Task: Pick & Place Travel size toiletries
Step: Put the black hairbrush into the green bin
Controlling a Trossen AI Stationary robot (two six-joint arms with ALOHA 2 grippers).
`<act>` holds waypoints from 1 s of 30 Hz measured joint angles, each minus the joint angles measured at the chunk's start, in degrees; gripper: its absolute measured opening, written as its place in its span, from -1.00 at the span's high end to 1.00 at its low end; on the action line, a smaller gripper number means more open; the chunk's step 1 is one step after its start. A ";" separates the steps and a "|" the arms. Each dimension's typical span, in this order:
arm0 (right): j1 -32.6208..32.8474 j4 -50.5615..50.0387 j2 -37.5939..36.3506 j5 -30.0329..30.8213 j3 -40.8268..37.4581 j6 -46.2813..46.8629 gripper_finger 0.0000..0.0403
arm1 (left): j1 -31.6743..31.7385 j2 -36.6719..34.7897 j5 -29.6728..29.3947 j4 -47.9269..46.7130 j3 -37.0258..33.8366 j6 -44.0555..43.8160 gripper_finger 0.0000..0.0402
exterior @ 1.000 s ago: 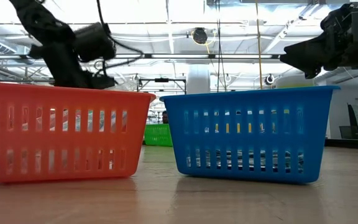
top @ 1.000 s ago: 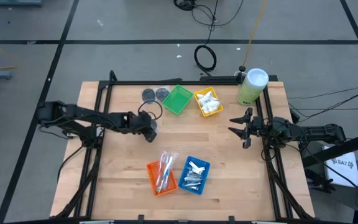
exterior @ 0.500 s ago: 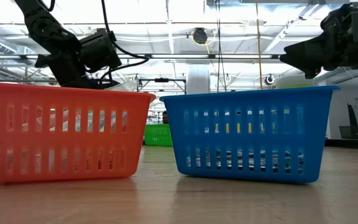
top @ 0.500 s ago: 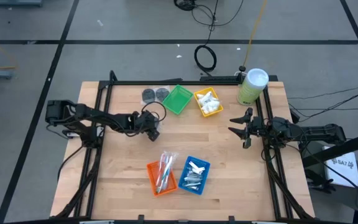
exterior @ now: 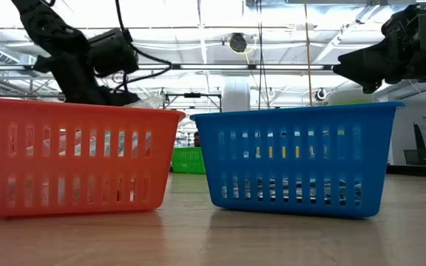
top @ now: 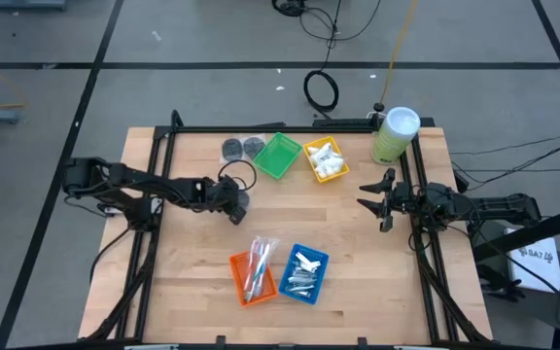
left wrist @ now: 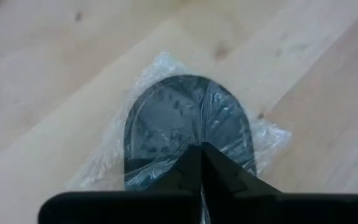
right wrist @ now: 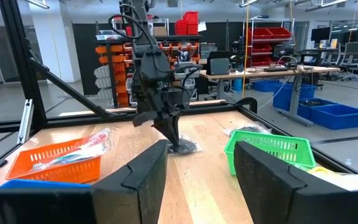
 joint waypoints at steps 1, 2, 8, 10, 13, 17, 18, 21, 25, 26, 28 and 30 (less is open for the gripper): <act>0.00 0.00 0.00 0.00 0.00 0.00 0.12 | -0.02 -0.75 -0.15 0.21 0.01 0.00 0.98; 0.02 0.00 0.00 0.00 0.00 0.00 0.12 | 0.00 -1.59 -0.37 0.45 0.03 -0.09 0.99; 0.01 0.00 0.00 0.00 -0.02 0.00 0.13 | 0.11 -6.68 -3.12 1.68 0.14 0.59 1.00; 0.00 0.00 0.00 0.00 0.00 0.00 0.13 | 0.11 -8.29 -4.00 2.56 0.14 1.25 1.00; 0.00 0.00 0.00 0.00 0.00 0.00 0.12 | 0.20 -9.70 -5.40 6.32 0.16 3.24 1.00; 0.00 0.00 0.00 0.00 -0.01 0.00 0.13 | 1.13 -10.67 -7.79 14.22 0.23 5.88 1.00; 0.00 0.00 0.00 0.00 -0.01 0.00 0.13 | 1.73 -10.67 -8.23 16.45 0.25 6.51 1.00; 0.00 0.00 0.00 0.00 0.00 0.00 0.13 | 4.22 -10.17 -8.75 22.93 0.26 7.90 1.00; 0.02 0.00 0.00 0.00 -0.02 0.00 0.12 | 7.95 -8.48 -8.47 28.83 0.47 7.76 1.00; 0.00 0.00 0.00 0.00 0.00 0.00 0.12 | 8.94 -7.65 -7.78 28.91 1.11 7.79 1.00; 0.00 -0.01 0.00 0.00 -0.02 0.00 0.12 | 10.63 -5.28 -5.70 28.67 3.39 7.76 1.00; 0.00 -0.02 0.00 0.00 0.00 0.00 0.13 | 11.94 -2.05 -3.37 28.07 6.81 7.99 1.00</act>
